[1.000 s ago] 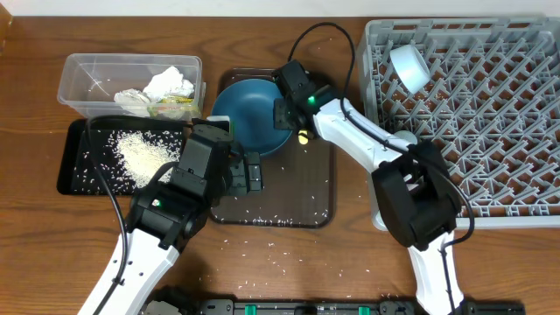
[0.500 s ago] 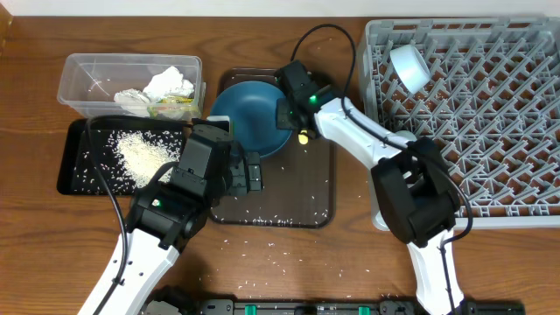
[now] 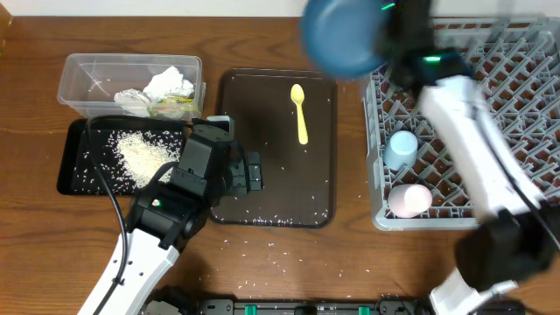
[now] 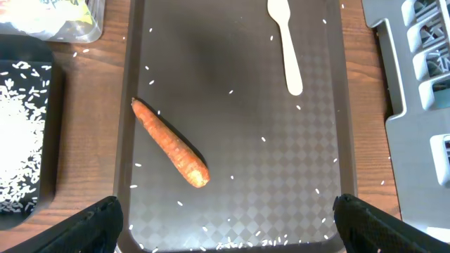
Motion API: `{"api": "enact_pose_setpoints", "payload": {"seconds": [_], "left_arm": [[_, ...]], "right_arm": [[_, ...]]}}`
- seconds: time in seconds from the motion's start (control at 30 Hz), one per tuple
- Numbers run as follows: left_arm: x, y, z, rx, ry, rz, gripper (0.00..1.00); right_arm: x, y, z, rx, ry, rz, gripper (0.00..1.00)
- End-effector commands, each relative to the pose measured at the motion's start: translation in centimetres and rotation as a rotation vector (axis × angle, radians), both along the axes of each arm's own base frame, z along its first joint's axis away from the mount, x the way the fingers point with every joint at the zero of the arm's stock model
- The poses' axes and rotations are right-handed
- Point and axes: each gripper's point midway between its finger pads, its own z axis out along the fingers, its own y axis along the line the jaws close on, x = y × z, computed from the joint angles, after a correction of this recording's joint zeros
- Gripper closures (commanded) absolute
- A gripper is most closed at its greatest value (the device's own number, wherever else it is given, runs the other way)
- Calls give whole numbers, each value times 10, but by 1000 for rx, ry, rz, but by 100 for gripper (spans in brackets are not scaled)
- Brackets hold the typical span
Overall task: Sort waste into correct bins and load items into the dishwasher rack
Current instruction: 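Lift the blue plate and stand it upright at the rack's back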
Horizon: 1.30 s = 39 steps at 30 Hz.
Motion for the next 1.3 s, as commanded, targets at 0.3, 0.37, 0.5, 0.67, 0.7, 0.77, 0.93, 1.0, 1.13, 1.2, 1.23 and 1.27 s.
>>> {"api": "enact_pose_setpoints", "payload": {"seconds": [0.3,0.37,0.5,0.67,0.7,0.77,0.93,1.0,1.13,1.2,1.23,1.27], "left_arm": [[1,3,-1,5,3,14,2],[1,3,-1,5,3,14,2],[1,3,-1,5,3,14,3],[1,3,-1,5,3,14,3],[1,3,-1,5,3,14,2],[1,3,-1,5,3,14,3],[1,3,-1,5,3,14,2],[1,3,-1,5,3,14,2],[1,3,-1,5,3,14,2],[1,3,-1,5,3,14,2],[1,3,-1,5,3,14,2],[1,3,-1,5,3,14,2]], "right_arm": [[-14,-183,60,-789,176,-268,99],[-16,-205,53,-851,251,-260,99],[-19,-240,43,-893,326,-284,99],[-20,-271,25,-921,404,-277,99],[-21,-276,23,-925,414,-280,99],[-19,-285,18,-921,413,-298,99],[-1,-294,4,-990,437,-262,99],[8,-295,-5,-1021,450,-243,99],[19,-295,-20,-1047,462,-225,99],[24,-295,-26,-1057,465,-215,99],[26,-295,-28,-1066,468,-209,99],[28,-295,-32,-1072,474,-199,99]]}}
